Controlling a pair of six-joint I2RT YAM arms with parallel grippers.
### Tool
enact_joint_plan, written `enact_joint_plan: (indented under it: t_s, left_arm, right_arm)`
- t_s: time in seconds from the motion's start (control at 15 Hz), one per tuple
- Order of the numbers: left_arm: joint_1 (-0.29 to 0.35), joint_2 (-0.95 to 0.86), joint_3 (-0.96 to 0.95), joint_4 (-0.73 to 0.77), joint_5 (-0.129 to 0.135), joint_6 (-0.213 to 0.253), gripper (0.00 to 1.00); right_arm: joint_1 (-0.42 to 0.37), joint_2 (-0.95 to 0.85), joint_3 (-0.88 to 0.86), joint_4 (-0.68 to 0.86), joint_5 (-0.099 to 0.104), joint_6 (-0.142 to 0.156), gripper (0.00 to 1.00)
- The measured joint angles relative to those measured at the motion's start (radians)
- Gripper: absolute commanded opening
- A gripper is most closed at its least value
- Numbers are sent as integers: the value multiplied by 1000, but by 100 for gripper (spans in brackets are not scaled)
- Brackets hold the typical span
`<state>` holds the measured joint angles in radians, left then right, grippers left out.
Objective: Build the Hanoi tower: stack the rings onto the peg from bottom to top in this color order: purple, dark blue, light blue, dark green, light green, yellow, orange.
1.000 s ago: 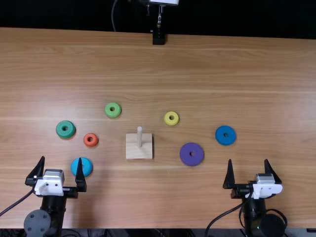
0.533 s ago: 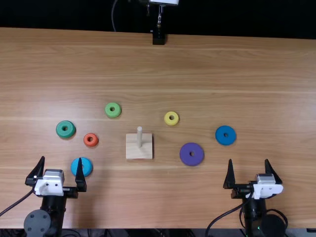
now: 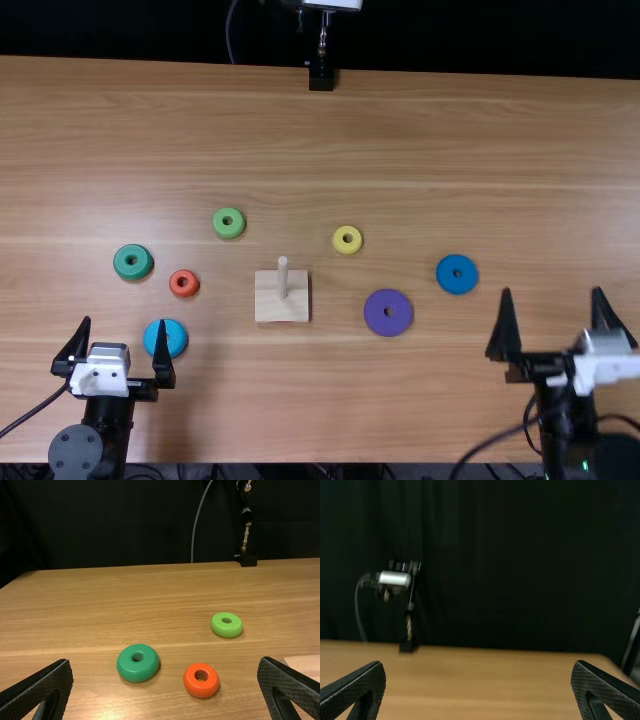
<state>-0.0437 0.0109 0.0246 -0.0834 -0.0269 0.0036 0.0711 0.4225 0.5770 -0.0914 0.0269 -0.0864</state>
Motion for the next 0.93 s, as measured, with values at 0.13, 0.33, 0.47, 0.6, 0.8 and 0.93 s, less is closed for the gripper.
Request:
enact_joint_plan:
  t_s: [0.13,0.33,0.47,0.6,0.8,0.93]
  left_arm:
    - [0,0,0,1,0,0,100]
    - [0,0,0,0,0,0,100]
    - [0,0,0,1,0,0,100]
    - [0,0,0,0,0,0,100]
    - [0,0,0,0,0,0,100]
    - [0,0,0,0,0,0,100]
  right_arm:
    - [84,157,38,-29,-1,13,100]
    - [172,339,143,-47,-2,18,100]
    - [179,512,203,-84,-1,38,100]
    - [252,667,222,-121,3,62,100]
    - [326,830,319,-322,-5,79,100]
    - [325,951,360,-360,-5,111,100]
